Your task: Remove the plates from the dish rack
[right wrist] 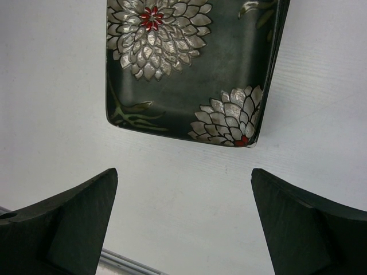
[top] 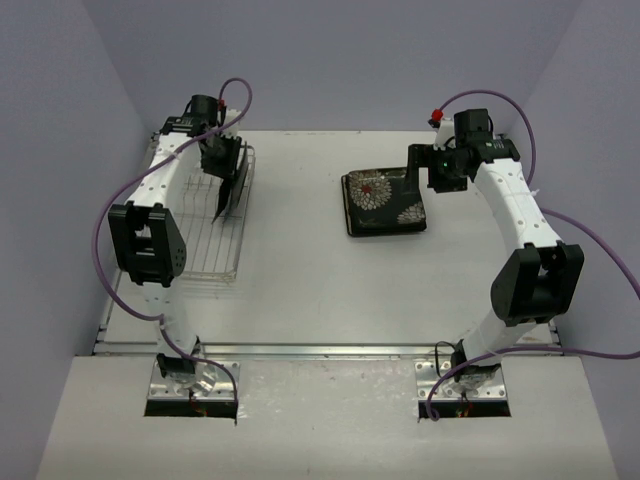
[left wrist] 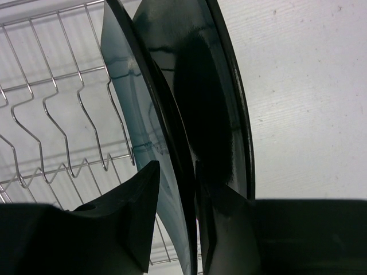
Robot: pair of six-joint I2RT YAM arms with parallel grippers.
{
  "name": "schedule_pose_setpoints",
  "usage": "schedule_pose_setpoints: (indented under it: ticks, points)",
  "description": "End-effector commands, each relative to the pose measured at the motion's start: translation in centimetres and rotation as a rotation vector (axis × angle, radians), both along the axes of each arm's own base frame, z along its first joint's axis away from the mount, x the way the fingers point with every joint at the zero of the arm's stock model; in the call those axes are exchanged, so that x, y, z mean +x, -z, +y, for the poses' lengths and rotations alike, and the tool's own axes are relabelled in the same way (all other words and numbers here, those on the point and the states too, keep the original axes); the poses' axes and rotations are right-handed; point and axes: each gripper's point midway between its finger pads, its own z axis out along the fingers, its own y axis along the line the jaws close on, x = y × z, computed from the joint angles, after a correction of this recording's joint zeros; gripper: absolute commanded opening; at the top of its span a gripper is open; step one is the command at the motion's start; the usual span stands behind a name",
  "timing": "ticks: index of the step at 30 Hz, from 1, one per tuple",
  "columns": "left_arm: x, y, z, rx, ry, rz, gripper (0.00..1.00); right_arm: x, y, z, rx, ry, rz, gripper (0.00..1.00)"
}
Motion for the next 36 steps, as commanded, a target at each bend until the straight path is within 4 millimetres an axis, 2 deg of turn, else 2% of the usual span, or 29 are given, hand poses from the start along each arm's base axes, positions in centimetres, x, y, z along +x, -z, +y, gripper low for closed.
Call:
schedule_pose_setpoints:
  ticks: [1,8,11,14,17,23,26,29,32,36]
  points:
    - [0.4,-0.2,-0.1,-0.024,-0.010,0.012,0.29,0.4,-0.6,0.1,0.018,0.002,-0.025,0.99]
    - [0.4,0.2,0.3,-0.006,-0.026,0.030,0.27,0.3,-0.6,0.1,0.021,0.001,-0.024,0.99]
    - [0.5,0.0,0.4,-0.002,-0.031,0.023,0.21,0.3,-0.5,0.2,0.021,-0.002,-0.023,0.99]
    - [0.6,-1.0,0.3,-0.010,-0.029,0.003,0.10,0.4,-0.8,0.2,0.023,-0.003,-0.030,0.99]
    - [0.9,-2.5,0.1,-0.038,-0.032,-0.020,0.00,0.5,-1.3,0.3,0.030,-0.003,-0.035,0.99]
    - [0.7,-6.1,-1.5,-0.159,0.007,-0.093,0.00,0.4,-1.4,0.5,0.039,-0.006,-0.031,0.99]
    - [1.0,-7.8,0.6,-0.230,-0.035,-0.142,0.00,0.3,-1.6,0.6,0.046,-0.008,-0.032,0.99]
    - [1.3,-9.5,1.6,-0.279,-0.061,-0.186,0.00,0.4,-1.9,0.7,0.050,-0.010,-0.034,0.99]
    - [1.5,-12.2,2.5,-0.309,-0.068,-0.270,0.00,0.4,-2.2,0.7,0.054,-0.011,-0.040,0.99]
    - [1.2,-16.3,2.8,-0.269,-0.026,-0.409,0.00,0.6,-2.6,0.7,0.056,-0.011,-0.050,0.99]
